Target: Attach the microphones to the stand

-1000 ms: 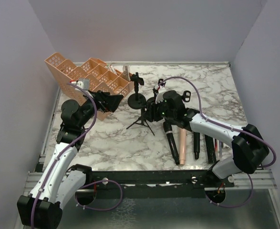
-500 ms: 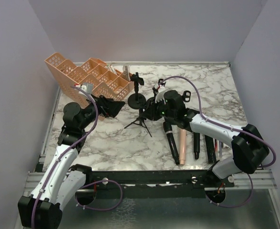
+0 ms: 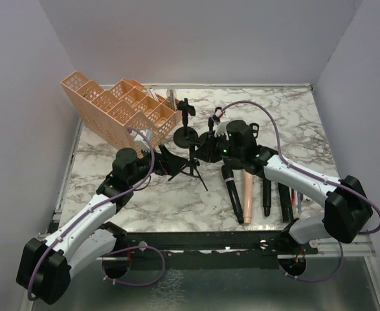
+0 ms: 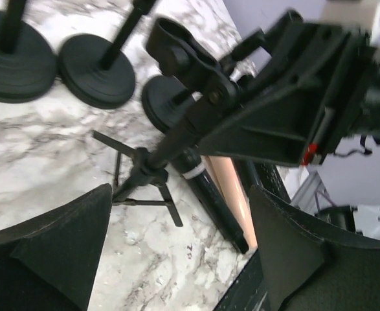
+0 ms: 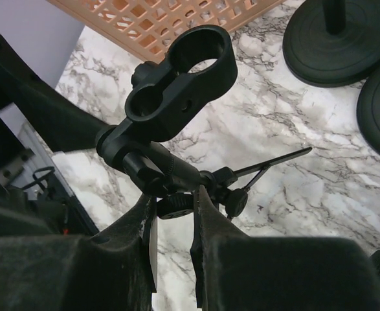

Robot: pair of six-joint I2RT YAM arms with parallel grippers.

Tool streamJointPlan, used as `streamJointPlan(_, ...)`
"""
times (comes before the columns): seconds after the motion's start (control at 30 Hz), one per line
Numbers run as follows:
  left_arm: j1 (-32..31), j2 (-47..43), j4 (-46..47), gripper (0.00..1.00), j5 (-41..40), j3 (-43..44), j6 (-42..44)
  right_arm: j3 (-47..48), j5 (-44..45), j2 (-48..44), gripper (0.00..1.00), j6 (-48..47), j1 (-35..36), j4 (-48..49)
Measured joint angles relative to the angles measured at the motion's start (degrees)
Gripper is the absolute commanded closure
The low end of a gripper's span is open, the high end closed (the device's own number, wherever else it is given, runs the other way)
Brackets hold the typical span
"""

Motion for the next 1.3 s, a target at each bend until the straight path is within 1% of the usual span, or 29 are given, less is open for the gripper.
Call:
streamJointPlan(0.03, -2.4, 0.5, 0.6, 0.15, -0.7, 0.0, 0.8, 0.6, -0.2, -0.1, 0.98, 0.7, 0.0, -0.7)
streamJointPlan(0.1, -4.9, 1.2, 1.0, 0.16, -1.1, 0.0, 1.8, 1.6, -0.5, -0.4, 0.98, 2.0, 0.0, -2.2)
streamJointPlan(0.17, -6.6, 1.7, 1.3, 0.21, -1.7, 0.0, 3.1, 2.3, -1.1, -1.1, 0.98, 3.1, 0.0, -3.6)
streamJointPlan(0.2, -7.0, 1.8, 1.4, 0.21, -2.0, -0.1, 3.6, 2.6, -1.5, -1.5, 0.98, 3.6, 0.0, -4.4)
streamJointPlan(0.4, -7.8, 2.4, 2.3, 0.23, -1.8, -0.1, 5.9, 6.8, -6.1, -2.6, 0.98, 4.9, 0.0, -9.5)
streamJointPlan(0.5, -7.9, 2.9, 3.1, 0.26, -1.4, -0.2, 6.6, 8.7, -8.6, -2.8, 0.98, 5.3, 0.0, -11.2)
streamJointPlan(0.63, -8.2, 2.7, 4.3, 0.40, -1.5, -0.2, 7.1, 10.9, -10.8, -2.8, 0.98, 5.5, 0.0, -14.8)
streamJointPlan(0.7, -8.2, 2.3, 4.9, 0.45, -1.3, -0.2, 7.4, 11.7, -11.7, -2.8, 0.98, 5.5, 0.0, -16.1)
streamJointPlan(0.9, -8.9, 1.4, 9.2, 0.48, 1.3, -1.7, 7.6, 13.0, -13.8, -2.6, 0.99, 6.2, 0.0, -17.9)
streamJointPlan(1.03, -10.6, 1.3, 10.6, 0.51, 2.9, -2.4, 7.8, 13.0, -16.3, -1.6, 0.99, 7.8, 0.0, -17.5)
streamJointPlan(1.07, -11.0, 1.2, 10.7, 0.54, 3.3, -2.5, 8.0, 13.0, -16.8, -1.3, 0.99, 8.1, 0.0, -17.4)
streamJointPlan(1.1, -11.3, 1.1, 11.0, 0.61, 3.7, -2.5, 8.2, 13.0, -17.2, -1.1, 0.99, 8.4, 0.0, -17.3)
streamJointPlan(1.13, -11.7, 1.0, 11.1, 0.73, 3.8, -2.5, 8.5, 13.0, -17.5, -1.0, 0.99, 8.7, 0.0, -17.2)
streamJointPlan(1.17, -11.8, 1.0, 11.2, 0.84, 4.0, -2.6, 8.6, 13.0, -17.9, -1.0, 0.99, 8.9, 0.0, -17.3)
streamJointPlan(1.23, -12.1, 0.9, 11.6, 0.98, 4.2, -2.7, 9.4, 13.0, -18.7, -1.0, 0.99, 9.1, 0.0, -17.2)
streamJointPlan(1.27, -12.2, 0.8, 11.6, 1.00, 4.5, -2.8, 9.6, 13.0, -18.8, -1.0, 0.99, 9.2, 0.0, -17.2)
streamJointPlan(1.3, -12.3, 0.6, 11.4, 1.00, 4.4, -2.8, 10.0, 13.0, -19.3, -1.0, 0.96, 9.2, 0.0, -17.1)
